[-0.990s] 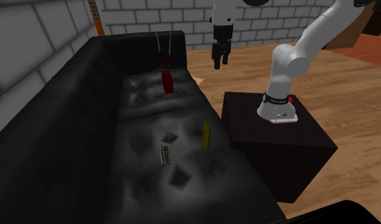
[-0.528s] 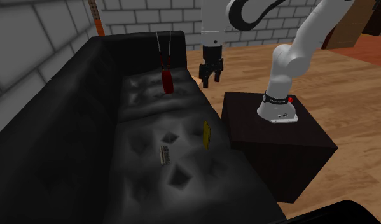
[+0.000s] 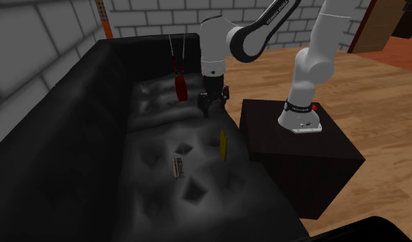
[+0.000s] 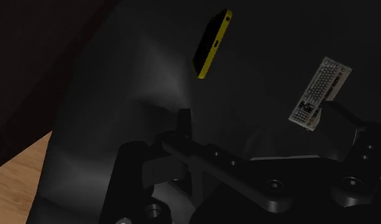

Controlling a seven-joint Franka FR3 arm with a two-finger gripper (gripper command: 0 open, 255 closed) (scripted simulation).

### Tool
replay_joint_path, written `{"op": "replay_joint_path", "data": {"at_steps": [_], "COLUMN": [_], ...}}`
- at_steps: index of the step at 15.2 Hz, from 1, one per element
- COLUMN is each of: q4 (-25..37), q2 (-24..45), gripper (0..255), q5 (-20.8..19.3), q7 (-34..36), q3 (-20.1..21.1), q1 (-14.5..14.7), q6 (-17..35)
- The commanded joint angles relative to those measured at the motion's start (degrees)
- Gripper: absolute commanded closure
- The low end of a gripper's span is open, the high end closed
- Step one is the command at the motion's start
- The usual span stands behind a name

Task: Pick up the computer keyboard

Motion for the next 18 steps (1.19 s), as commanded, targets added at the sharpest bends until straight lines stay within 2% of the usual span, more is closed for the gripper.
{"op": "replay_joint_path", "data": {"at_steps": [1,5,10,14,18], "q4": [1.93,7.35,15.91,24.08,33.51], "q2": [4.77,15.38,27.73,36.94,46.01], "gripper": [0,0,0,0,0], "q5": [-2.38,-9.01,-15.60,-18.40,-19.52], "q7": [4.90,14.42,24.36,30.13,34.47], "q3": [1.07,0.67,-3.04,-6.51,-9.53], "q1": [0.14,1.66,6.17,10.08,13.50], "q6": [2.75,7.11,10.16,11.10,10.91]}}
